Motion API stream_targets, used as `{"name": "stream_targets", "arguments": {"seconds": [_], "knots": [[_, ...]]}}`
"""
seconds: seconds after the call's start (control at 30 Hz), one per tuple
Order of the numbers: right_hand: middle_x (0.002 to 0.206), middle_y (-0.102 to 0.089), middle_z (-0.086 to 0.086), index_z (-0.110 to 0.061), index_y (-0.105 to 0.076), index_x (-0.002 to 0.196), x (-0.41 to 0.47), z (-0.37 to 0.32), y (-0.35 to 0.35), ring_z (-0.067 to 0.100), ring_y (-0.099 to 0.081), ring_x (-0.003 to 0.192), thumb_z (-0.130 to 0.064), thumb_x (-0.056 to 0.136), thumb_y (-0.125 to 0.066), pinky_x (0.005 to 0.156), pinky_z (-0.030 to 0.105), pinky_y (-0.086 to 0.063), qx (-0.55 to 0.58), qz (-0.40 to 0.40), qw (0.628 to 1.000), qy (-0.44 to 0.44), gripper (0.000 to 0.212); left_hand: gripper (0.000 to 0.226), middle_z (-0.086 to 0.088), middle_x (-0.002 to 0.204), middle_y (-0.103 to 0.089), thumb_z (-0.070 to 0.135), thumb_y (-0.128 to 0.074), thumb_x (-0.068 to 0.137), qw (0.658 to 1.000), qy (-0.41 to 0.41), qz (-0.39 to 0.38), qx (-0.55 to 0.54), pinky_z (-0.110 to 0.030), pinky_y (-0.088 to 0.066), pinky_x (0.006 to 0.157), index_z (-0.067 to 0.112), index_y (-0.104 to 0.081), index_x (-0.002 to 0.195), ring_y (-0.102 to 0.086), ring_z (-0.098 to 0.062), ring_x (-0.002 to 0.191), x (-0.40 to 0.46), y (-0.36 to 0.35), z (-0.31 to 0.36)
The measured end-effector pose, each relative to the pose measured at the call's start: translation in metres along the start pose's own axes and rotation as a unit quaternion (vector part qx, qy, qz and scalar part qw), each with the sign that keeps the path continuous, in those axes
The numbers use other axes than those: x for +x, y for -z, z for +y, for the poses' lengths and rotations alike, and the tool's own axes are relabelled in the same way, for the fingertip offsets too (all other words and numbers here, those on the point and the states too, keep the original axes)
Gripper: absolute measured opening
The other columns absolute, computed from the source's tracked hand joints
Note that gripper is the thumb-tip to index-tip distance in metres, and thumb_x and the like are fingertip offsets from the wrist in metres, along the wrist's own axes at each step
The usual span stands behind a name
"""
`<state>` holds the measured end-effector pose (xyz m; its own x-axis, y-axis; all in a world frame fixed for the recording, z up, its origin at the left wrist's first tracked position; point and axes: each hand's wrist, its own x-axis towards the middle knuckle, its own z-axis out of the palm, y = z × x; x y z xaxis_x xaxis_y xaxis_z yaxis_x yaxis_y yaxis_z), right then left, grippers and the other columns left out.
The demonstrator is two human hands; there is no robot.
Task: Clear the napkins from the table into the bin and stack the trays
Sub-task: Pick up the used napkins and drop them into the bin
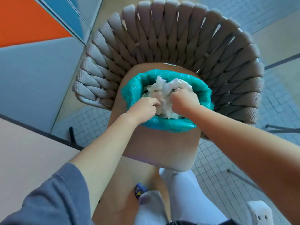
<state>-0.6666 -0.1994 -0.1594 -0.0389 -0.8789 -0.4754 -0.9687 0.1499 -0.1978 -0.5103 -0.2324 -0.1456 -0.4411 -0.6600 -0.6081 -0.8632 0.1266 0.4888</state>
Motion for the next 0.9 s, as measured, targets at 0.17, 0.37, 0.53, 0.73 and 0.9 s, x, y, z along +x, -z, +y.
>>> {"name": "stream_targets", "arguments": {"seconds": [0.17, 0.37, 0.53, 0.73, 0.9], "knots": [[0.107, -0.057, 0.016, -0.002, -0.061, 0.097, -0.015, -0.051, 0.037, 0.034, -0.046, 0.107, -0.016, 0.080, -0.050, 0.081, 0.042, -0.038, -0.016, 0.136, 0.988, 0.069, 0.024, 0.026, -0.007, 0.115, -0.061, 0.012, -0.050, 0.088, 0.983, -0.048, 0.174, 0.003, -0.037, -0.042, 0.097, 0.013, -0.065, 0.109, -0.052, -0.024, 0.111, -0.042, 0.026, -0.022], [0.111, -0.056, 0.017, -0.003, -0.059, 0.100, -0.031, -0.139, 0.046, 0.035, -0.047, 0.108, -0.024, 0.090, -0.046, 0.083, 0.044, -0.042, -0.009, 0.137, 0.974, 0.182, 0.027, 0.026, -0.010, 0.103, -0.064, 0.021, -0.053, 0.085, 0.946, -0.024, 0.322, 0.040, -0.041, -0.046, 0.088, 0.009, -0.067, 0.104, -0.054, -0.031, 0.101, -0.119, 0.058, -0.069], [0.122, -0.053, 0.013, -0.008, -0.056, 0.113, -0.046, -0.229, 0.046, 0.033, -0.044, 0.116, -0.028, 0.092, -0.047, 0.093, 0.042, -0.040, -0.010, 0.093, 0.954, 0.284, 0.031, 0.021, -0.011, 0.107, -0.064, 0.019, -0.059, 0.087, 0.921, 0.052, 0.384, 0.033, -0.043, -0.046, 0.087, 0.009, -0.067, 0.104, -0.053, -0.033, 0.103, -0.193, 0.077, -0.124], [0.132, -0.048, 0.009, -0.012, -0.047, 0.127, -0.076, -0.358, 0.035, 0.030, -0.042, 0.122, -0.028, 0.093, -0.045, 0.098, 0.039, -0.038, -0.027, 0.086, 0.915, 0.393, 0.038, 0.026, -0.007, 0.109, -0.064, 0.027, -0.054, 0.087, 0.884, 0.140, 0.445, 0.028, -0.042, -0.047, 0.086, 0.014, -0.067, 0.106, -0.052, -0.032, 0.107, -0.288, 0.093, -0.217], [0.139, -0.044, 0.008, -0.015, -0.043, 0.133, -0.105, -0.462, 0.019, 0.029, -0.039, 0.127, -0.031, 0.094, -0.044, 0.103, 0.041, -0.035, -0.062, 0.072, 0.892, 0.442, 0.042, 0.026, 0.001, 0.119, -0.060, 0.028, -0.053, 0.091, 0.859, 0.197, 0.471, 0.034, -0.038, -0.042, 0.089, 0.018, -0.063, 0.113, -0.049, -0.024, 0.114, -0.362, 0.101, -0.293]]}}
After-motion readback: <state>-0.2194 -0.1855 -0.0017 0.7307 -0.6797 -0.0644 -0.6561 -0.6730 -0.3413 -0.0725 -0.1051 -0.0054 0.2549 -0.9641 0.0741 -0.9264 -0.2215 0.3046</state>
